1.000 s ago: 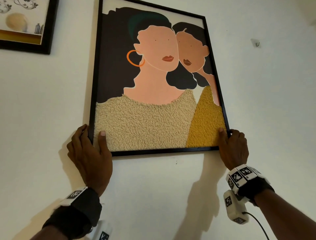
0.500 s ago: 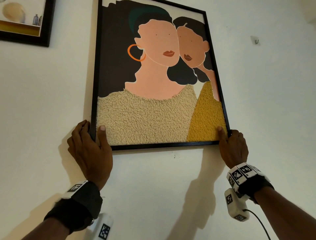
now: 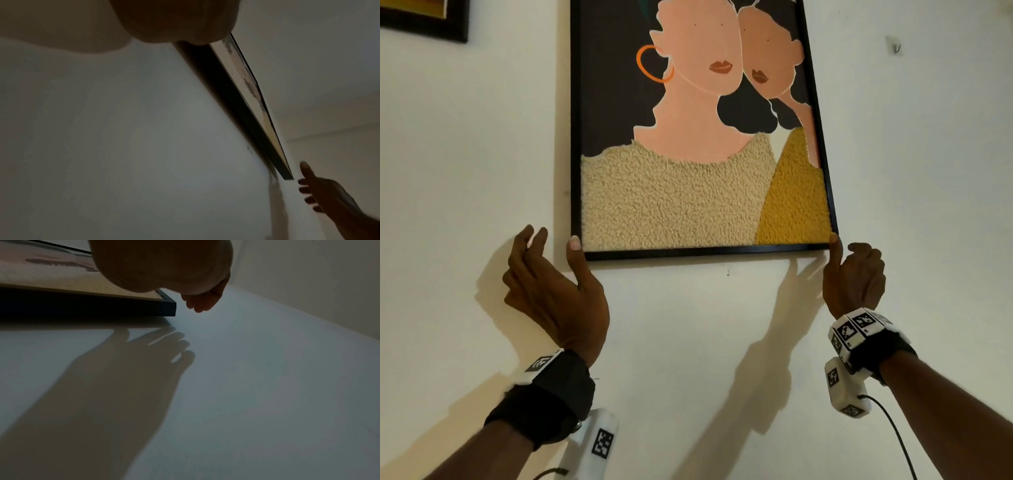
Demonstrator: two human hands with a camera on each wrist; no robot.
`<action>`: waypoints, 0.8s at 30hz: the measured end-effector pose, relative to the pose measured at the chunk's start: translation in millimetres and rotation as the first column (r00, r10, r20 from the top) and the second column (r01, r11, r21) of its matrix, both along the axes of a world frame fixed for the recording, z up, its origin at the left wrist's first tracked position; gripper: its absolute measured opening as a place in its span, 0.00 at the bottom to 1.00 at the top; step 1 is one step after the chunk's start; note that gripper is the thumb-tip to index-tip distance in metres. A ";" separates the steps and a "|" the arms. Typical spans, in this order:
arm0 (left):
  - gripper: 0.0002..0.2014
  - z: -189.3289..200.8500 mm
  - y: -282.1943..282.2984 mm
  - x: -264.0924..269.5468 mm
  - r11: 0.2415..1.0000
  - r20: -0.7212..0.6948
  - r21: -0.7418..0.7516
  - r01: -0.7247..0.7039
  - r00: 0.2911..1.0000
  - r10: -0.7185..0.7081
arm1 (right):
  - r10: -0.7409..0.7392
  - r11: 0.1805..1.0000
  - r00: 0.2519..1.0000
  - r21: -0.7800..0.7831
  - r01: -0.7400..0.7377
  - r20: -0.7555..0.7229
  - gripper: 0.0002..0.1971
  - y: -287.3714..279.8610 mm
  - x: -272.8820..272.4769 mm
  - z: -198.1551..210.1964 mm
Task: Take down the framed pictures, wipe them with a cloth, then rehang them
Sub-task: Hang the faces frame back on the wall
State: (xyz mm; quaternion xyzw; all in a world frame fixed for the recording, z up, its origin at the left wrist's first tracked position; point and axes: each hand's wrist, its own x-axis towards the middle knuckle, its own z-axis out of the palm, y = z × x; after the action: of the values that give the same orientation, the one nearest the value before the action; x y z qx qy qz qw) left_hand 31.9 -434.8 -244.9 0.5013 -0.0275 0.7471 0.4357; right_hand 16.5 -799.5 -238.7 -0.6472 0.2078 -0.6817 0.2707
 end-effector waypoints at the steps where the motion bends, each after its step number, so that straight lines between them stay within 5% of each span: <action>1: 0.20 -4.6 -1.7 -4.9 1.000 0.025 0.013 0.007 1.000 -0.008 | -0.018 1.000 1.000 -0.012 0.018 -0.001 0.31 2.7 -4.1 -4.6; 6: 0.12 -38.6 -14.5 -27.7 0.932 0.112 0.322 0.169 0.970 -0.215 | -0.010 1.000 1.000 -0.016 0.010 -0.006 0.28 23.2 -29.1 -33.2; 11: 0.10 -107.3 -24.3 -41.1 0.634 -0.389 0.477 0.608 0.793 -0.468 | 0.038 0.995 0.997 0.096 -0.032 -0.067 0.24 62.8 -72.3 -90.4; 15: 0.08 -193.8 -31.0 -50.4 0.396 -0.708 0.353 0.848 0.518 -0.479 | 0.061 0.987 0.993 0.151 -0.045 -0.104 0.20 98.5 -109.2 -174.0; 24: 0.11 -374.7 -86.1 -161.3 -0.058 -0.932 -0.110 0.992 -0.123 -0.342 | -0.122 0.917 0.911 0.308 0.256 -0.395 0.14 138.7 -284.6 -385.2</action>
State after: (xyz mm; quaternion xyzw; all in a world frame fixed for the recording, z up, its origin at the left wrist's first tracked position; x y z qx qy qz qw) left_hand -129.4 -520.9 -619.6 0.7374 -0.4264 -0.0892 0.5162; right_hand -268.2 -660.8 -624.0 -0.6804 0.4359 -0.5234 0.2703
